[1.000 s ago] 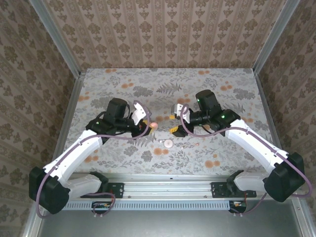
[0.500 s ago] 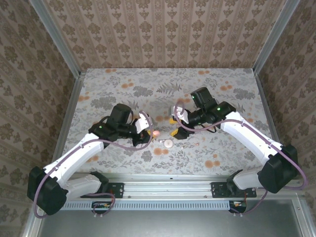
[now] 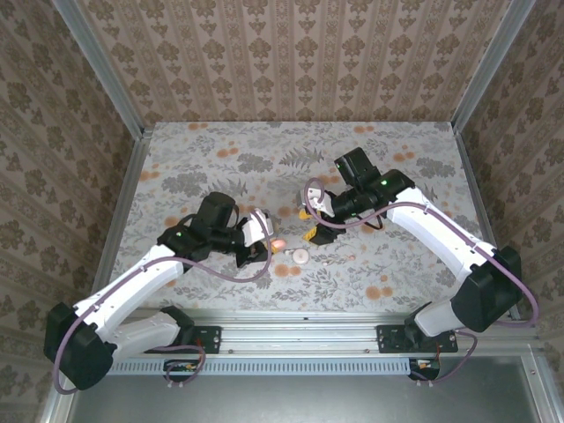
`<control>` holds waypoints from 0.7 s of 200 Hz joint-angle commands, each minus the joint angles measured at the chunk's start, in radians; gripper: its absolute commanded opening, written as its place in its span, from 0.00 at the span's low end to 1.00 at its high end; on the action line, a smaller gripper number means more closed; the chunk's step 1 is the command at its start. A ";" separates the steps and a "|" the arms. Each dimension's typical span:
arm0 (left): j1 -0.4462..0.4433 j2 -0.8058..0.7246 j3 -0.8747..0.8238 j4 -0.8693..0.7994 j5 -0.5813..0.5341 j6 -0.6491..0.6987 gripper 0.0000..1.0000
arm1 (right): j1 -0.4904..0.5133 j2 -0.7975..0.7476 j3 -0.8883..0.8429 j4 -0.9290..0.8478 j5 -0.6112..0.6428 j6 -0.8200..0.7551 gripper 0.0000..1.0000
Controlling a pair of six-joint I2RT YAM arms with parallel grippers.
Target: Insert the wireless bluetooth earbuds into the charging case
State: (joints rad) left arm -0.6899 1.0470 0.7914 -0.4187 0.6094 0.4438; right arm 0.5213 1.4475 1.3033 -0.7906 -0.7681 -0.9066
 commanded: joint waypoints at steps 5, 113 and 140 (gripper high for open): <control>-0.011 -0.016 -0.008 0.017 -0.002 0.037 0.19 | -0.004 0.005 0.025 -0.042 -0.025 -0.072 0.57; -0.046 -0.021 -0.021 0.045 -0.004 0.042 0.19 | 0.006 0.065 0.050 -0.108 -0.062 -0.198 0.56; -0.050 -0.024 -0.016 0.050 0.006 0.037 0.19 | 0.034 0.095 0.057 -0.135 -0.083 -0.262 0.55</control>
State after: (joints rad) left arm -0.7280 1.0401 0.7792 -0.3943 0.5911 0.4660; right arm 0.5293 1.5177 1.3277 -0.8669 -0.7910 -1.0817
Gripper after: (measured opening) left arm 0.197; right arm 0.557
